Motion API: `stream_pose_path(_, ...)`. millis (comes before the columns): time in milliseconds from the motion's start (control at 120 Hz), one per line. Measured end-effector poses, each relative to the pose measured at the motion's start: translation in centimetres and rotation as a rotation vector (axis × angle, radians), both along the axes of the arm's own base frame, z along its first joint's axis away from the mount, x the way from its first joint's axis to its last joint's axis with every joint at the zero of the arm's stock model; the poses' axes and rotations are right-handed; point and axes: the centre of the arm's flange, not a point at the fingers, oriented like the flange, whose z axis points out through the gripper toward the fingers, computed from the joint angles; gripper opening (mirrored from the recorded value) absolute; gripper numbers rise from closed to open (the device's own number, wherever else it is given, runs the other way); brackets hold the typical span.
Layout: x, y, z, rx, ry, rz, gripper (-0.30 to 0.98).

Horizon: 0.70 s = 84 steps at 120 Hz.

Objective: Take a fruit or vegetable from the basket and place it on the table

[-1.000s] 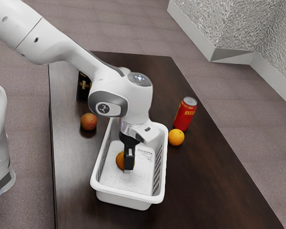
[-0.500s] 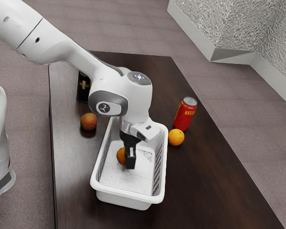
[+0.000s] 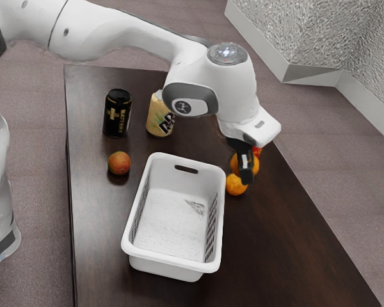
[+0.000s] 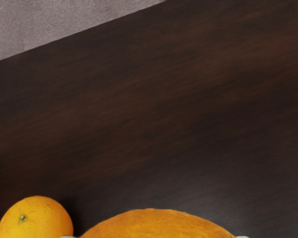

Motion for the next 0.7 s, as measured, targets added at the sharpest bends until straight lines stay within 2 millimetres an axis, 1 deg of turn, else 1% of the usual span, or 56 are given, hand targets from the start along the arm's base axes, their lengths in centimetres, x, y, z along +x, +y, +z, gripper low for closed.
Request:
stream_pose_path(50,2.2,-1.0,0.9,-0.002,-0.025,-0.028,0.35)
stream_pose_path(133,5.4,-2.3,0.6,-0.009,-0.032,-0.062,0.34)
stream_pose_path(167,6.5,-2.4,0.1,-0.011,-0.028,-0.068,0.34)
stream_pose_path(217,7.8,-1.8,-0.7,-0.008,-0.021,-0.065,0.34)
stream_pose_path(233,8.0,-1.6,-0.8,-0.007,-0.020,-0.064,0.35)
stream_pose_path(292,8.6,-1.2,-1.7,-0.002,-0.006,-0.067,0.46)
stream_pose_path(358,9.0,-1.3,-2.7,0.003,0.007,-0.078,0.55)
stream_pose_path(442,9.3,-1.4,-3.3,0.005,0.012,-0.091,0.61)
stream_pose_path(533,9.9,0.2,-3.0,-0.010,-0.002,-0.045,0.65)
stream_pose_path(558,9.8,0.6,-2.4,-0.020,-0.013,-0.021,0.65)
stream_pose_path(617,8.6,0.5,-0.5,-0.066,-0.037,0.067,0.67)
stream_pose_path(650,7.1,1.4,2.3,-0.146,-0.036,0.191,0.67)
stream_pose_path(700,4.2,3.0,6.8,-0.278,-0.019,0.393,0.67)
